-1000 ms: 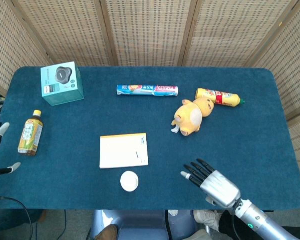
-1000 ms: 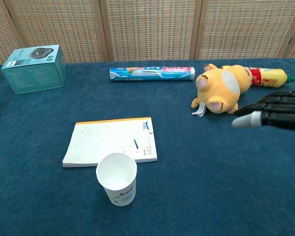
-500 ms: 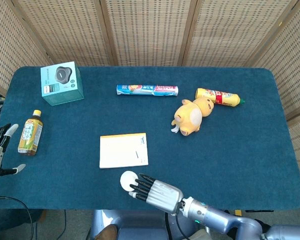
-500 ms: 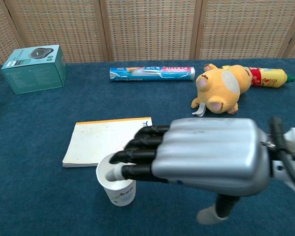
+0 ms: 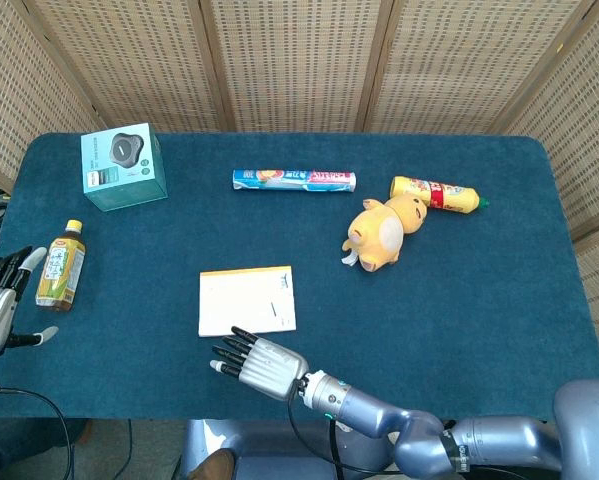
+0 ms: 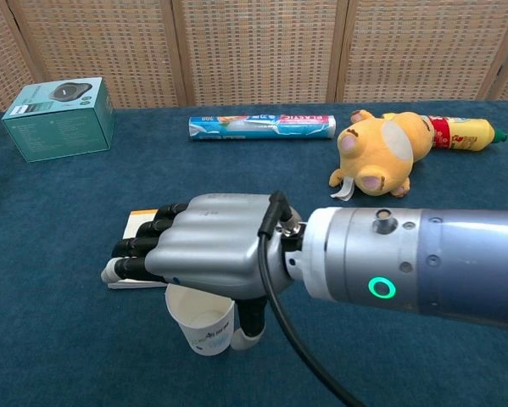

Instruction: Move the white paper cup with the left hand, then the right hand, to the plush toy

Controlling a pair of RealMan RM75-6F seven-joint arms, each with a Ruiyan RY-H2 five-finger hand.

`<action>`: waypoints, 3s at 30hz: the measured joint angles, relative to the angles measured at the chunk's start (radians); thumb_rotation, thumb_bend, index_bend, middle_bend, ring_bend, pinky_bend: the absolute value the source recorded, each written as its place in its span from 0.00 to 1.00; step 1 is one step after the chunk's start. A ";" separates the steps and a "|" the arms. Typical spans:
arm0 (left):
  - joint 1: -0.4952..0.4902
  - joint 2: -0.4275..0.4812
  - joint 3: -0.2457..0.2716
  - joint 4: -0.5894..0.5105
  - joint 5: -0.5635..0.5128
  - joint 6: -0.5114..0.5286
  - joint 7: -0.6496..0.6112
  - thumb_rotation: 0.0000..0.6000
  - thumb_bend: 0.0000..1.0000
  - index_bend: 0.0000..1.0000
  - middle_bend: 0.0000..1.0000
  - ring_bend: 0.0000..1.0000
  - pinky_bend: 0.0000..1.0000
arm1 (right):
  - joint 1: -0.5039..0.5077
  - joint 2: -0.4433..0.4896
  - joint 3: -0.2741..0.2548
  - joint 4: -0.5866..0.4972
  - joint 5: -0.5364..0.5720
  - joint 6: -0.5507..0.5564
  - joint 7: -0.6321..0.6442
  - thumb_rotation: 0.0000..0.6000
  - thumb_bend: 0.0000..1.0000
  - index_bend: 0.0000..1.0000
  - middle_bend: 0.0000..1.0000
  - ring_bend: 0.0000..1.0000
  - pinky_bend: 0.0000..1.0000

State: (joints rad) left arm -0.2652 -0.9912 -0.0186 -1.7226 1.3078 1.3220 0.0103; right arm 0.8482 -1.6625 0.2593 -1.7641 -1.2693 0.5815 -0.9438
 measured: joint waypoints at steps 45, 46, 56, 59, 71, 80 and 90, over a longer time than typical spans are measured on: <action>-0.001 0.006 -0.029 0.008 0.007 -0.080 -0.034 1.00 0.11 0.00 0.00 0.00 0.00 | 0.105 0.026 0.022 0.228 0.427 0.378 0.011 1.00 0.15 0.56 0.51 0.41 0.54; -0.001 0.006 -0.029 0.008 0.008 -0.080 -0.033 1.00 0.11 0.00 0.00 0.00 0.00 | 0.109 0.020 0.017 0.239 0.430 0.381 0.008 1.00 0.15 0.56 0.51 0.41 0.54; 0.001 0.003 -0.031 0.010 0.008 -0.088 -0.031 1.00 0.11 0.00 0.00 0.00 0.00 | 0.141 0.005 -0.012 0.256 0.553 0.383 -0.055 1.00 0.15 0.56 0.51 0.41 0.54; 0.001 0.004 -0.032 0.009 0.008 -0.092 -0.034 1.00 0.11 0.00 0.00 0.00 0.00 | 0.156 0.004 -0.017 0.239 0.590 0.386 -0.073 1.00 0.15 0.56 0.51 0.41 0.54; 0.001 0.008 -0.034 0.013 0.011 -0.102 -0.048 1.00 0.11 0.00 0.00 0.00 0.00 | 0.191 -0.036 -0.032 0.236 0.646 0.415 -0.067 1.00 0.14 0.54 0.48 0.39 0.53; 0.001 0.007 -0.038 0.015 0.006 -0.108 -0.046 1.00 0.11 0.00 0.00 0.00 0.00 | 0.202 -0.044 -0.043 0.249 0.631 0.413 -0.038 1.00 0.00 0.17 0.07 0.04 0.21; 0.004 0.010 -0.038 0.011 0.015 -0.105 -0.050 1.00 0.11 0.00 0.00 0.00 0.00 | 0.197 -0.003 -0.055 0.217 0.576 0.422 0.014 1.00 0.00 0.11 0.01 0.00 0.10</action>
State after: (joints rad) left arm -0.2617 -0.9808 -0.0570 -1.7120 1.3231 1.2170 -0.0396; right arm 1.0451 -1.6657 0.2043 -1.5471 -0.6931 1.0034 -0.9298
